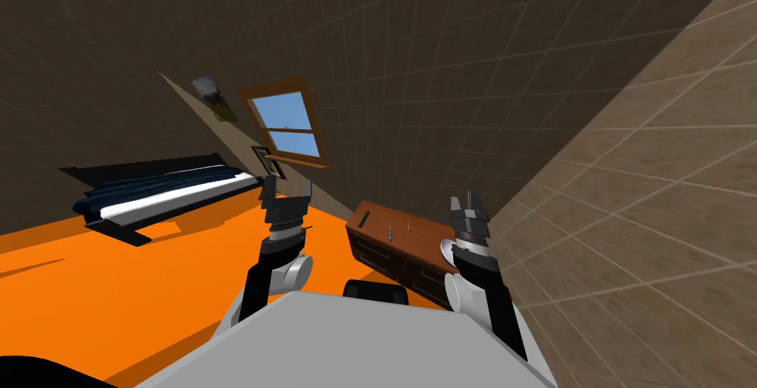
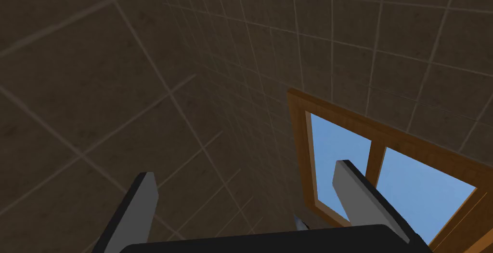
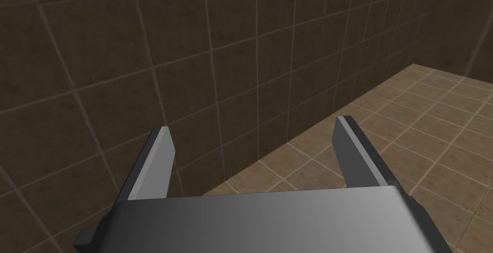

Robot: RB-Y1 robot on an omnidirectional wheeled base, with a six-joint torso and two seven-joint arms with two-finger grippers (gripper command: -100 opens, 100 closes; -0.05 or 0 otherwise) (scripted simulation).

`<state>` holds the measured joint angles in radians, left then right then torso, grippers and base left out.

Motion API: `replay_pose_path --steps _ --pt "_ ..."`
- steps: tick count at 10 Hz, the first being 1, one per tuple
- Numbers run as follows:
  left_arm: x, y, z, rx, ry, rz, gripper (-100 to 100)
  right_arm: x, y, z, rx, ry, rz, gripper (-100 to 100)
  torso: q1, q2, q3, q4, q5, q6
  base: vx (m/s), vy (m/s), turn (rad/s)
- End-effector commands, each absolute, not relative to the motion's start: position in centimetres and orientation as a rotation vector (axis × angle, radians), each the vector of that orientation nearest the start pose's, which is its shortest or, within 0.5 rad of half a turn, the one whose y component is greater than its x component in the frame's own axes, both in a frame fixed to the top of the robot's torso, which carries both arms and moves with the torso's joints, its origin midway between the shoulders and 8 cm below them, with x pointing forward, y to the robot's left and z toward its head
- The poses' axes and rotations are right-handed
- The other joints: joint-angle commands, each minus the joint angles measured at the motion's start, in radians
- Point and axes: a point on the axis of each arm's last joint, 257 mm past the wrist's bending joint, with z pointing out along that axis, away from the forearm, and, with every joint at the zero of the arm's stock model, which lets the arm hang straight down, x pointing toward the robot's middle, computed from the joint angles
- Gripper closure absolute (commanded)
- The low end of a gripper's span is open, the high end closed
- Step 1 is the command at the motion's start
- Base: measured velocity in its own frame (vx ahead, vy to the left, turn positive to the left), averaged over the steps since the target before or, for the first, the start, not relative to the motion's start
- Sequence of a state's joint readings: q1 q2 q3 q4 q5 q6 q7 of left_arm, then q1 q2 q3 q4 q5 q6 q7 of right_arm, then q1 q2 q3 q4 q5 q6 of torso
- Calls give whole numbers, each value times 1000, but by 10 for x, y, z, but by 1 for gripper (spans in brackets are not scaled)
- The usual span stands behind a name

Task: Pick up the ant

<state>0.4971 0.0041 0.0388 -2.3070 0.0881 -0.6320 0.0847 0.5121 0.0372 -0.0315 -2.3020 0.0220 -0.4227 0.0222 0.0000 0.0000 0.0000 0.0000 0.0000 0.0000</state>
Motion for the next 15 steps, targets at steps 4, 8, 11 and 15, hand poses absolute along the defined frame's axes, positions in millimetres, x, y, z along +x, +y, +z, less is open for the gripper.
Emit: replay_pose_path --steps 4,8,11,15 --pt "309 297 61 -594 425 -1431 0 358 -290 10 620 767 1145 -100 -2 1 1 0 0 0 -19 -16 96" --pt "309 297 61 -594 425 -1431 0 375 -300 -7 573 877 1004 -100 -2 2 1 1 -1 0 -39 -27 178" --pt "309 297 61 -594 425 -1431 0 393 -316 -33 572 975 869 -100 -1 2 1 0 0 0 -38 -11 252" --pt "309 297 61 -594 425 -1431 0 406 -329 -59 576 1061 750 -100 0 1 0 0 0 0 -19 8 168"
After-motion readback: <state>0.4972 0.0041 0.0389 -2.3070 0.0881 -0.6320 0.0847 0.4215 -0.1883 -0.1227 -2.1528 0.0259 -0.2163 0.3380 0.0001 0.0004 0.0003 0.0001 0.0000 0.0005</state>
